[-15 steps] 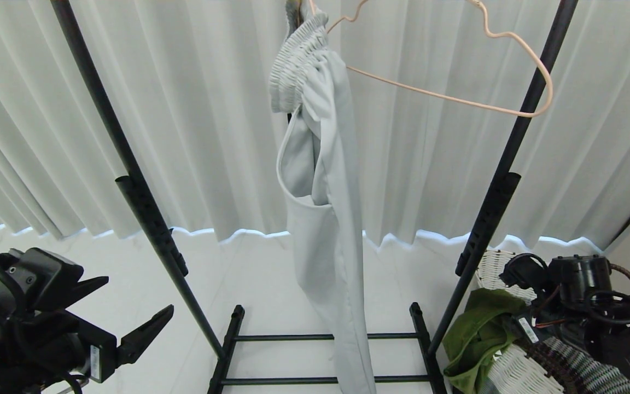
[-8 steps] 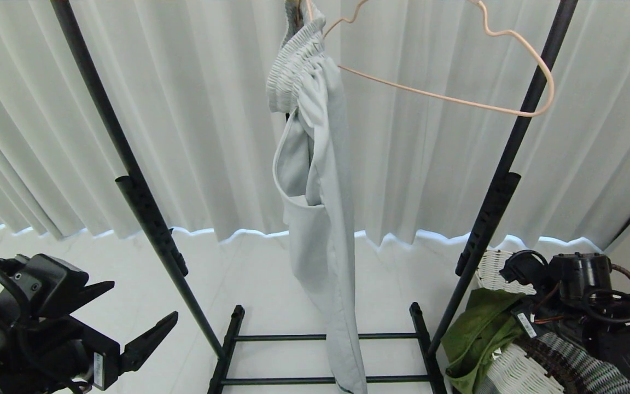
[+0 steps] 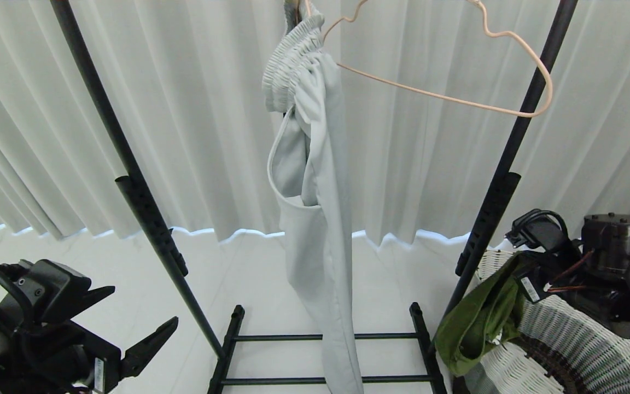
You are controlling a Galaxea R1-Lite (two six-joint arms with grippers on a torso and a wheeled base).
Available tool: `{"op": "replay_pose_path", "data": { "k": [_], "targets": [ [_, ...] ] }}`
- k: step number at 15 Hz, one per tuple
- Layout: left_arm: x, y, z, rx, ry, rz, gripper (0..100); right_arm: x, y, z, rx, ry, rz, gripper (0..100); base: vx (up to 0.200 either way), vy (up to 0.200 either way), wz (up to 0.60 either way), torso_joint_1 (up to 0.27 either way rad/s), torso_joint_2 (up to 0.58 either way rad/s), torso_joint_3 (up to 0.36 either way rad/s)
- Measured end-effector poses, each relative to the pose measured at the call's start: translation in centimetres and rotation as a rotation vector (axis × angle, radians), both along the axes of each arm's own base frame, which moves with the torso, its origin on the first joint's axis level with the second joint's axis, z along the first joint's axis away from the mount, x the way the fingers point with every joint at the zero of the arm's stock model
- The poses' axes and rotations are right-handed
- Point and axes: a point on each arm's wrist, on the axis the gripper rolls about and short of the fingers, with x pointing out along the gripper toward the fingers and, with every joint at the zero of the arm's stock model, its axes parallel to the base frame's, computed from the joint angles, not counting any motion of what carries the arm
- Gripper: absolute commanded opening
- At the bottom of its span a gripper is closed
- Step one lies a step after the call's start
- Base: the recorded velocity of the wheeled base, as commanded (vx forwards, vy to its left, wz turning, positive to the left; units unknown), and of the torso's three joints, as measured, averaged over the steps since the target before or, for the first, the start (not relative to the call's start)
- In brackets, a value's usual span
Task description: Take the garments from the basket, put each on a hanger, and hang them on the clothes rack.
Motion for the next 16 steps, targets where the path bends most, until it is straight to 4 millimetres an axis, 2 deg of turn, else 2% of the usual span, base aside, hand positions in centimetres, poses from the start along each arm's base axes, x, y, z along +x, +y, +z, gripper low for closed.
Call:
{"op": "replay_pose_path", "data": {
  "k": [1,4,7,11,15,16],
  "targets": [
    [0.0,0.0,0.0,0.001,0.001,0.002,100,-0.9,0.9,1.2,-0.001,-0.024,0.041,0,0.0,0.0,0.0,0.0,0.0,0.0],
    [0.0,0.1,0.0,0.015,-0.002,0.042,100,-3.4,3.0,3.9,-0.003,-0.094,0.118,0,-0.2,0.0,0.0,0.002,0.0,0.001],
    [-0.1,0.1,0.0,0.016,-0.005,0.045,100,-4.8,4.6,6.0,0.012,-0.135,0.182,0,-0.2,0.0,0.0,-0.001,0.0,-0.001],
    [-0.2,0.1,0.0,0.015,-0.007,0.045,100,-5.4,6.2,7.9,0.022,-0.146,0.253,0,-0.2,0.0,0.0,0.004,0.0,0.005],
    [-0.3,0.1,0.0,0.014,-0.008,0.045,100,-6.2,7.6,8.9,0.031,-0.153,0.315,0,-0.2,0.0,0.0,0.002,0.0,0.004],
    [-0.3,0.1,0.0,0.014,-0.01,0.044,100,-6.3,7.9,9.0,0.032,-0.152,0.329,0,0.0,0.0,0.0,0.0,0.0,0.0]
  ]
}}
